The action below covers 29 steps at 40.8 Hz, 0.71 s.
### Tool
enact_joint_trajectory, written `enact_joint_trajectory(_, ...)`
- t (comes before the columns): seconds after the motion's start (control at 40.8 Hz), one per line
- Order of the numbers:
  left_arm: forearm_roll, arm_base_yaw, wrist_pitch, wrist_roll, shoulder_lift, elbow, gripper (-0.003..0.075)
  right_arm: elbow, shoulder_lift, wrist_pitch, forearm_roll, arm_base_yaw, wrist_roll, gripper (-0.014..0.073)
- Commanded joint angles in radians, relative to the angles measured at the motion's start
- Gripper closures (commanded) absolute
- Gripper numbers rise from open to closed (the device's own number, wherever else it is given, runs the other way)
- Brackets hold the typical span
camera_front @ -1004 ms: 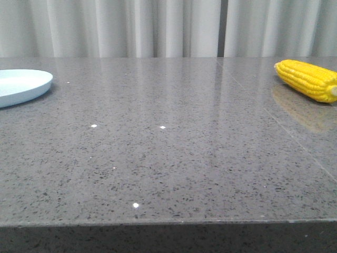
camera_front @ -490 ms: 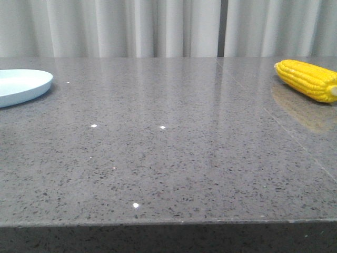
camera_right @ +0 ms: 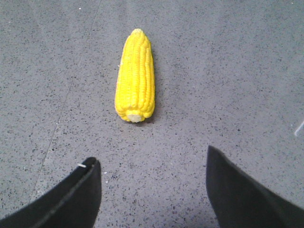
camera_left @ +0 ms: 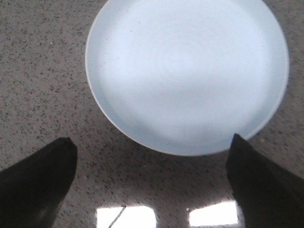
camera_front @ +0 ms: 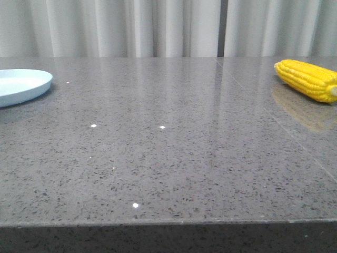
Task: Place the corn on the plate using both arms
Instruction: 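Lower the left gripper over the rim of the pale blue plate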
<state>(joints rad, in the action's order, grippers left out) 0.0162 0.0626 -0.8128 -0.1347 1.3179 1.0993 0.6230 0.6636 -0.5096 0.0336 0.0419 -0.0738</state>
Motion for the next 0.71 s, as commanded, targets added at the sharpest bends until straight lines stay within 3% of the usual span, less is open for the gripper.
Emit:
enact_joint_trajectory(0.0,-0.055,0.052,0.029,-0.044,0.060,0.092,0.0102,0.027,0.006,0.064,0.013,-0.002,0.003,0.0094)
enact_joint_trajectory(0.196,-0.337,0.151,0.029,-0.284,0.207,0.181,0.0101,0.027,0.006,0.064,0.013,-0.002,0.003,0.0094)
enact_joint_trajectory(0.686,-0.360,0.175,0.089,-0.289,0.410,0.279,0.0115,0.027,0.006,0.064,0.013,-0.002,0.003,0.0094)
